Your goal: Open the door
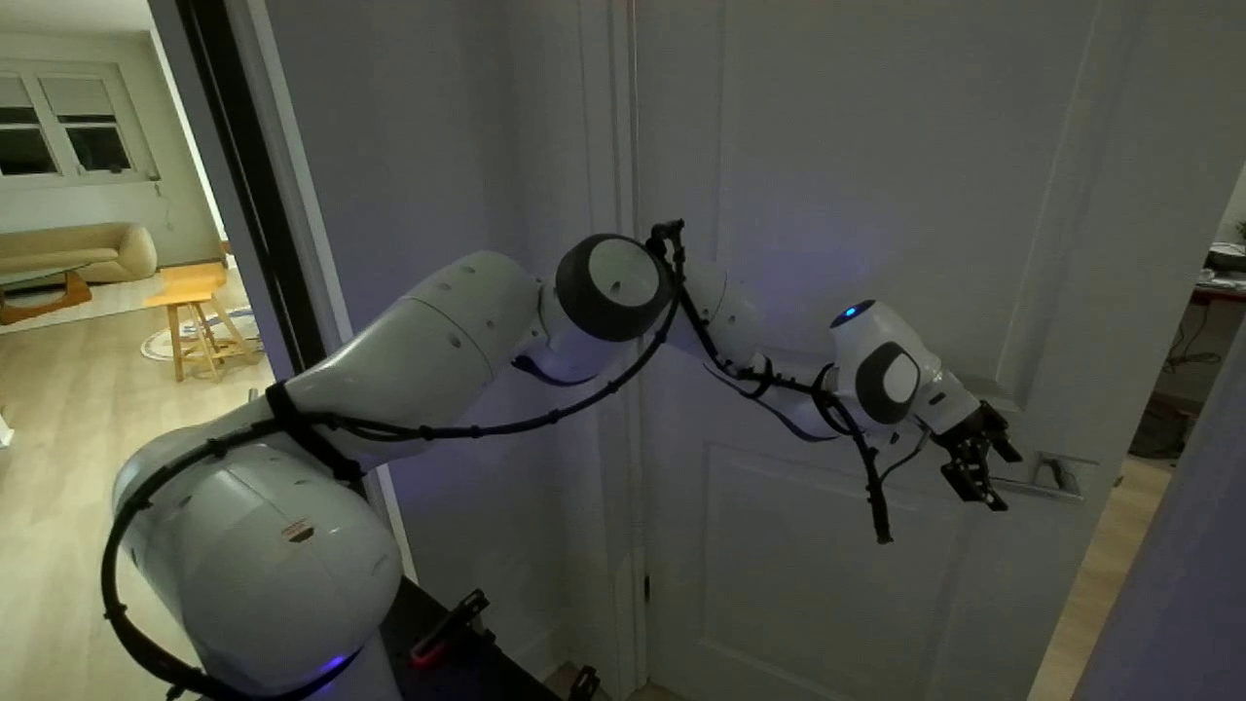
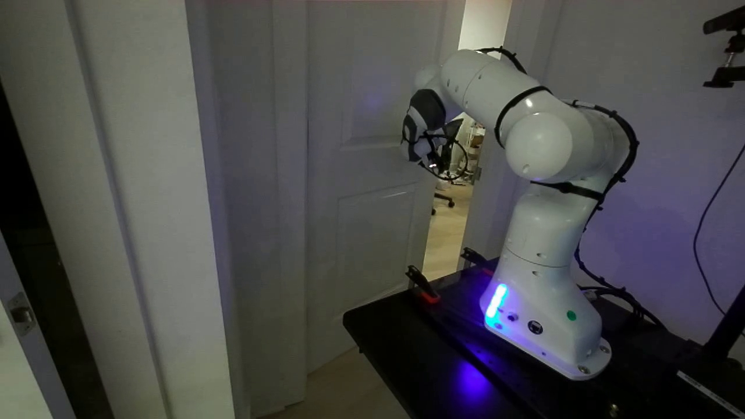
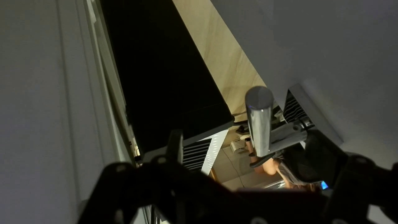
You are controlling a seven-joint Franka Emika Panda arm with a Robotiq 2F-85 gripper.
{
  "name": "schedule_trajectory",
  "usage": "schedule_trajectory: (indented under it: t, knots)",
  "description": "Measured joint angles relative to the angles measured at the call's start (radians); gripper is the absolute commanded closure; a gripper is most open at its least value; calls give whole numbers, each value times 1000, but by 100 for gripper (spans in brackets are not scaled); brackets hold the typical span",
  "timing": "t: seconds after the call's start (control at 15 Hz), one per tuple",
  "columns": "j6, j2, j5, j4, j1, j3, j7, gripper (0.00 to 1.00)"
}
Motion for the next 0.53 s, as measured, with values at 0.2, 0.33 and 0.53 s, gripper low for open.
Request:
schedule_trajectory:
  t: [0.2, 0.33, 0.53]
  knots:
    - [0, -52, 0, -48, 23, 0, -24, 0]
    - [-2, -97, -2, -94, 45, 0, -64, 0]
    - [-11, -185, -7, -182, 83, 0, -152, 0]
